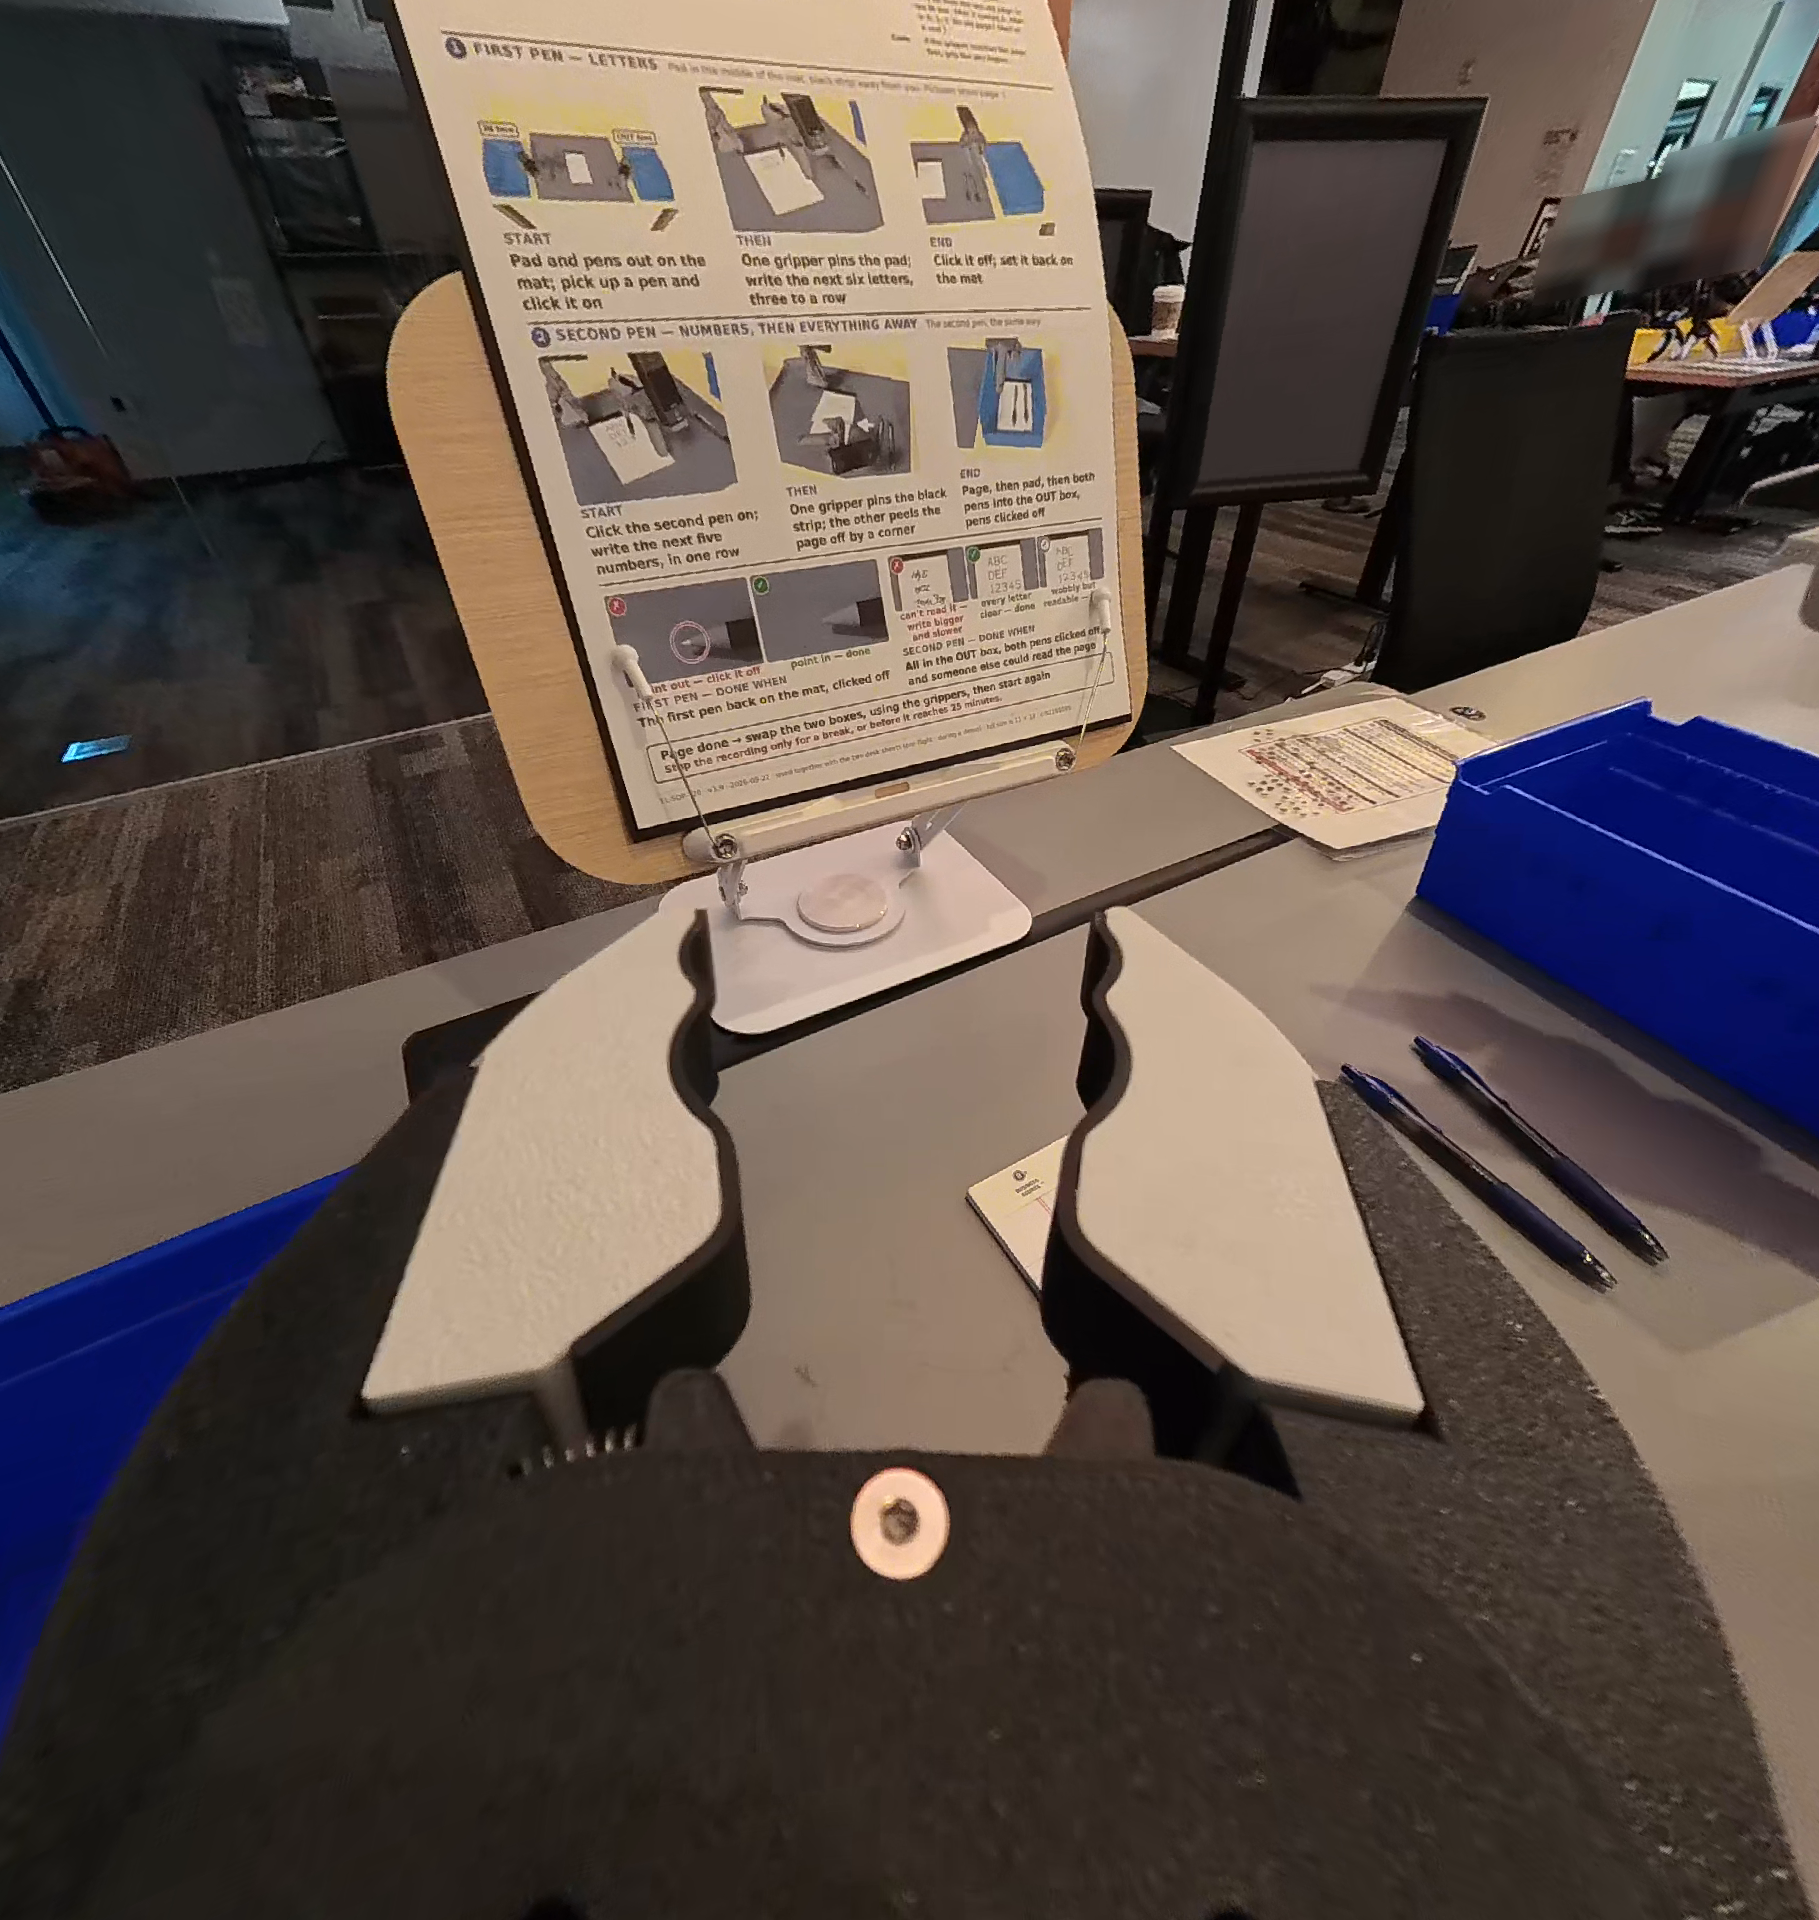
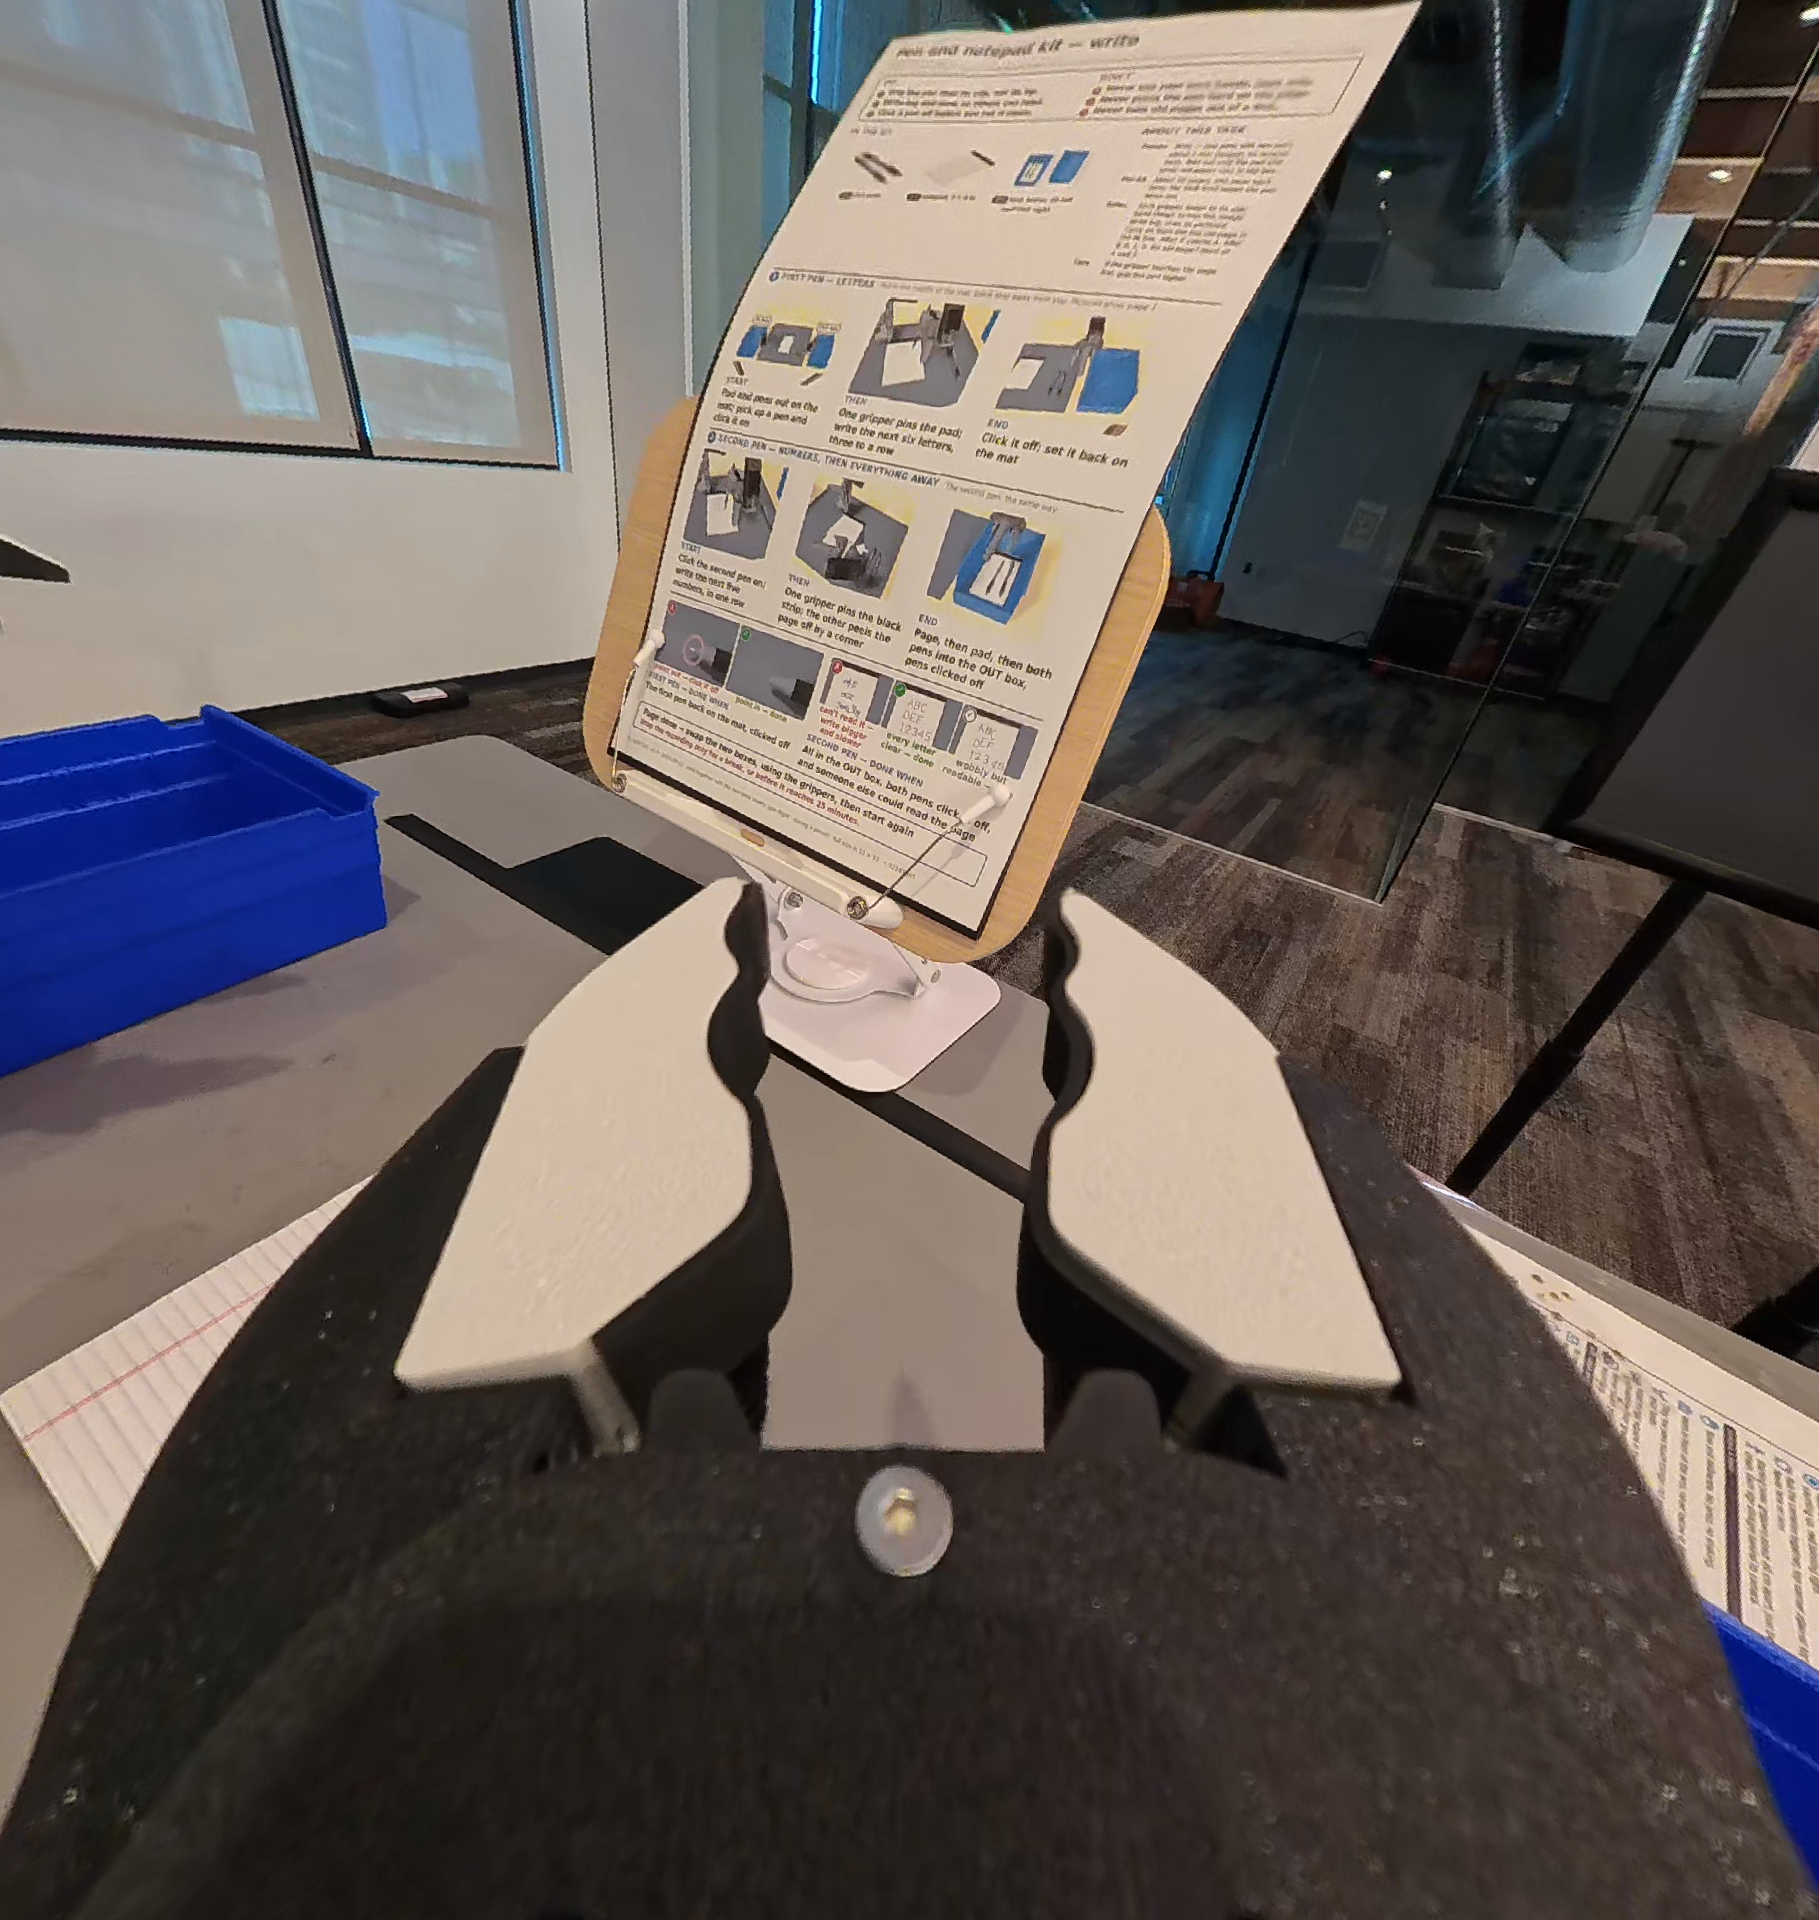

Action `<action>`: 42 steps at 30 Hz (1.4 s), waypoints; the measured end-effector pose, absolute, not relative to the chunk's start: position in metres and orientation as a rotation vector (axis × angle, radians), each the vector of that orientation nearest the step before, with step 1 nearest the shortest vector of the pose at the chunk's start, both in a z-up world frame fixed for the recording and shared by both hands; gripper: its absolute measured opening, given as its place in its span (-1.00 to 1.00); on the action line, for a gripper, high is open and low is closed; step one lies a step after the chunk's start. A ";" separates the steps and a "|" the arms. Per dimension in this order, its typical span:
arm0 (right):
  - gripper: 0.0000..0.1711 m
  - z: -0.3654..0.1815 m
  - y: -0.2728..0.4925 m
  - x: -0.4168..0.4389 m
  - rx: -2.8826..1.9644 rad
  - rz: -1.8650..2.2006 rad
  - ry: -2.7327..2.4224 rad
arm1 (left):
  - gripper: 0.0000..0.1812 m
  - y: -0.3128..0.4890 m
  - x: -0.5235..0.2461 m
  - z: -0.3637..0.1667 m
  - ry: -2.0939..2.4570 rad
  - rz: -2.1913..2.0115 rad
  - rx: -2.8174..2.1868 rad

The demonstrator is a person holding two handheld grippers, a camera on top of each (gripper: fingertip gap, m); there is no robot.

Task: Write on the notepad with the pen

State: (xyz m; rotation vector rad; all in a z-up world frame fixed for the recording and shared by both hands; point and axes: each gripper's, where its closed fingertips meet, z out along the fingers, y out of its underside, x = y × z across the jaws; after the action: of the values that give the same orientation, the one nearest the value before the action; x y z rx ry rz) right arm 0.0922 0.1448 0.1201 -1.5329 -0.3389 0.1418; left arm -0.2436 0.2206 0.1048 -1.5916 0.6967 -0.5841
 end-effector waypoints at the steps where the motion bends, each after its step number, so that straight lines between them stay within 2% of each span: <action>1: -0.43 0.121 0.144 0.092 -1.534 0.139 -0.343 | -0.26 0.220 -0.244 0.105 0.698 -0.580 -1.591; 18: -0.54 0.099 0.151 0.094 -1.669 0.153 -0.328 | -0.31 0.222 -0.257 0.112 0.664 -0.576 -1.594; 31: -0.60 0.054 0.162 0.094 -1.897 0.224 -0.291 | -0.31 0.222 -0.264 0.114 0.646 -0.617 -1.607; 42: -0.64 -0.042 0.137 0.050 -2.282 0.343 -0.332 | -0.30 0.212 -0.268 0.126 0.650 -0.695 -1.586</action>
State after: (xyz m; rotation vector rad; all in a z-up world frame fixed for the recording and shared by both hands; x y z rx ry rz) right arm 0.0503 0.1375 -0.0421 -2.2823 -0.3321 0.3428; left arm -0.2682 0.2120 0.1260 -1.5862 0.6501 -0.6953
